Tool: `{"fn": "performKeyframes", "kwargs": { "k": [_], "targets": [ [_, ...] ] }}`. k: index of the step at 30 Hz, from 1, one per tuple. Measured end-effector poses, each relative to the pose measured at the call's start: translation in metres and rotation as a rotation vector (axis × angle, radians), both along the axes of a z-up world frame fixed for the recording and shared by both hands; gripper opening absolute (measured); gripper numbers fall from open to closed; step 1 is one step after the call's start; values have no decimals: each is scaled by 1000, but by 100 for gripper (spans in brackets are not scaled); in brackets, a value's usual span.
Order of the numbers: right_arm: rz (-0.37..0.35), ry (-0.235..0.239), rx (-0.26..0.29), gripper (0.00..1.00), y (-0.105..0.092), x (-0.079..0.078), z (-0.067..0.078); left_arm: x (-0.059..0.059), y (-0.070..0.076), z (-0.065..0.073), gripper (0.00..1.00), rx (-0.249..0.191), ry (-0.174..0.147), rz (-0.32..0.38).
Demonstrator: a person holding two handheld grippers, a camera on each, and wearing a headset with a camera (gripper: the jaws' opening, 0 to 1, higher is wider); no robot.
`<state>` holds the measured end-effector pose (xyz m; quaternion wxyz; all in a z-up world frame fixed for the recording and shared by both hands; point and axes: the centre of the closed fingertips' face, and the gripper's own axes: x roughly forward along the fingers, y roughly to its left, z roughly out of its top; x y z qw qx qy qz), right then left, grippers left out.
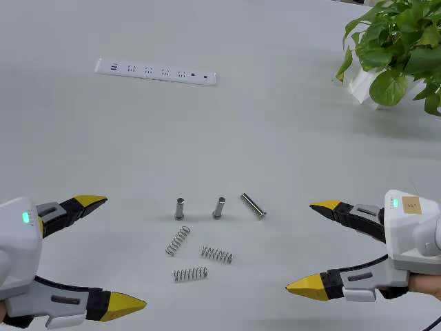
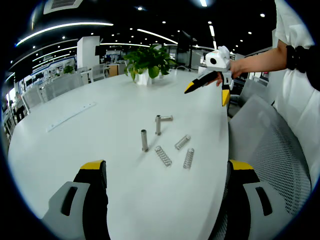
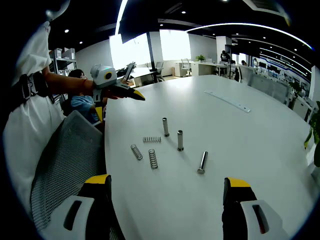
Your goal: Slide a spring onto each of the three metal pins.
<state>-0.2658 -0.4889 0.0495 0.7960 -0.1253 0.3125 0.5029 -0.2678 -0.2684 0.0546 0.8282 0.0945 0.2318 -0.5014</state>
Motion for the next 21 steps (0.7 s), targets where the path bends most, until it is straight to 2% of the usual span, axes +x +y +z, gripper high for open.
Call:
{"fn": "performKeyframes", "kwargs": {
  "k": [21],
  "targets": [
    [3, -3, -2, 92, 1, 1, 2, 2, -4, 2, 99, -4, -2, -7]
  ]
}}
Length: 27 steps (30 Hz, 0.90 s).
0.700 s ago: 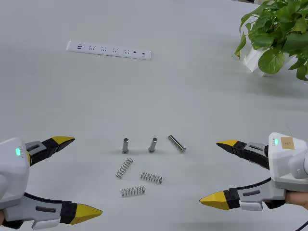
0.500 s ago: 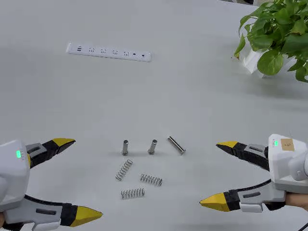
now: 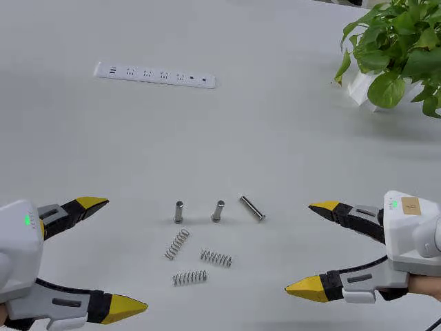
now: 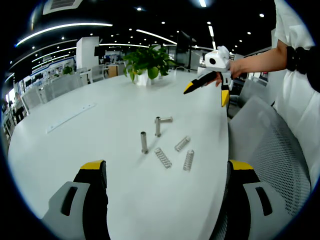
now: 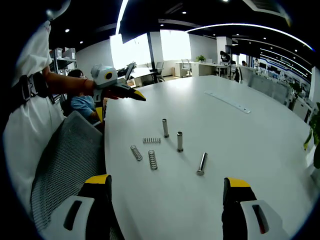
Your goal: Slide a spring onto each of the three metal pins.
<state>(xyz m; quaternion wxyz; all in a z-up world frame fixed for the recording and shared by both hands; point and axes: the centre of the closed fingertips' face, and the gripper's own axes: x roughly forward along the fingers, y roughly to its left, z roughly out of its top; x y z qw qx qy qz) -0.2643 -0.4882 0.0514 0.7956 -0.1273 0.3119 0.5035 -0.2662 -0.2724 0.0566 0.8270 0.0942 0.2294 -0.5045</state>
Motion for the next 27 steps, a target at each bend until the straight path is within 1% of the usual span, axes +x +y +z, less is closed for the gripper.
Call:
{"fn": "performKeyframes", "kwargs": {
  "k": [6, 16, 17, 18, 19, 20, 21, 23, 27],
  "targets": [
    [4, -1, -5, 92, 1, 3, 0, 0, 0, 0, 99, -3, 1, 1],
    [22, -5, -21, 89, 8, 18, 4, 2, 0, -1, 99, -9, 1, 5],
    [23, -13, -28, 88, 9, 21, 5, 2, 1, 0, 99, -11, 1, 6],
    [18, -11, -34, 85, 9, 24, 4, 2, 1, -1, 99, -12, 1, 8],
    [3, 10, -45, 82, 7, 26, 3, 3, 1, -1, 99, -13, 1, 10],
    [6, 3, -42, 80, 9, 31, 5, 3, 1, -1, 99, -12, 2, 11],
    [10, -16, -41, 79, 10, 34, 7, 3, 1, -1, 99, -13, 2, 12],
    [7, -16, -38, 79, 13, 39, 9, 3, 0, -1, 99, -16, 2, 12],
    [16, -24, -44, 76, 20, 51, 11, 3, 1, -2, 99, -17, 4, 13]
  ]
}}
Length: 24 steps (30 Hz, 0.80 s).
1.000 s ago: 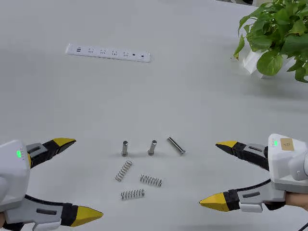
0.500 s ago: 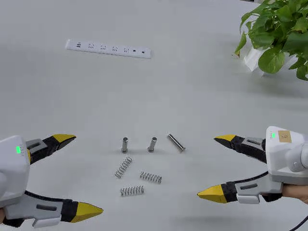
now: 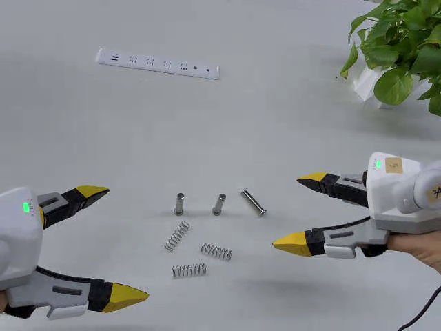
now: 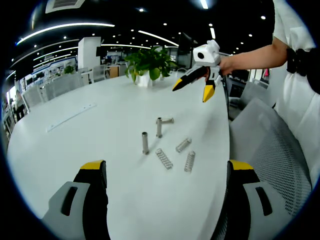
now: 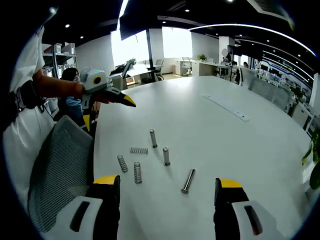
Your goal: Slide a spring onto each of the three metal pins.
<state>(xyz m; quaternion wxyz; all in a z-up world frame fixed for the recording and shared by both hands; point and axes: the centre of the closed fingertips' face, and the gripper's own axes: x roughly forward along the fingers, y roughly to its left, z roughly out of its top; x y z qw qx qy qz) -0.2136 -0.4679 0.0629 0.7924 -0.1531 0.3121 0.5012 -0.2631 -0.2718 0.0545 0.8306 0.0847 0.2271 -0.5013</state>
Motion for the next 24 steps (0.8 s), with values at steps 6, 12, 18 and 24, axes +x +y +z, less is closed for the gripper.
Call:
{"fn": "performKeyframes", "kwargs": {
  "k": [6, 12, 18, 24],
  "targets": [
    [-10, 13, -21, 68, 8, 16, -2, 2, 0, 1, 99, -4, -2, 4],
    [-13, 23, -37, 61, 12, 29, -6, 4, 1, 0, 99, -8, 0, 8],
    [-21, 42, -49, 56, 17, 38, -10, 6, -1, 0, 99, -16, 3, 11],
    [-41, 75, -95, 48, 21, 44, -17, 8, -2, 1, 99, -21, 4, 14]
  ]
}}
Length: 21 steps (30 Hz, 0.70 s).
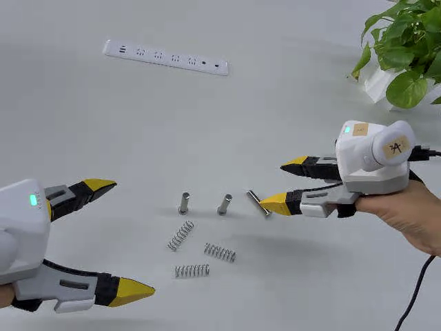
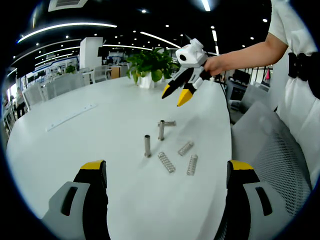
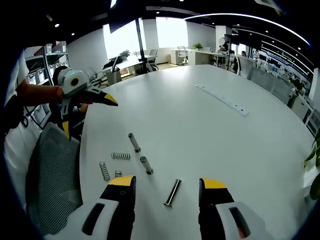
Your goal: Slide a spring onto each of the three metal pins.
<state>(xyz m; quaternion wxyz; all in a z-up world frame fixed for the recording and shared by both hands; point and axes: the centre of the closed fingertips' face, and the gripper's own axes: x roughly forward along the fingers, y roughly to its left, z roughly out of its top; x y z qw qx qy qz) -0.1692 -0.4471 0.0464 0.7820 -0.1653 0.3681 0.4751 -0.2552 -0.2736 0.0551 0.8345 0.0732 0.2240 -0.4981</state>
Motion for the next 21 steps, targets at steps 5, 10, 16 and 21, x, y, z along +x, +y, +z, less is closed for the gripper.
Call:
{"fn": "performKeyframes", "kwargs": {
  "k": [5, 10, 16, 21],
  "targets": [
    [-25, 34, -39, 40, 1, 14, -11, 2, -1, 0, 99, -8, 1, 3],
    [-35, 74, -65, 35, 6, 14, -20, 3, -1, -1, 99, -11, 8, 3],
    [-45, 122, -92, 31, 12, 13, -33, 3, -2, -3, 99, -16, 16, 2],
    [-53, 140, -136, 24, 11, 15, -46, 4, -3, -4, 99, -23, 20, 6]
  ]
}}
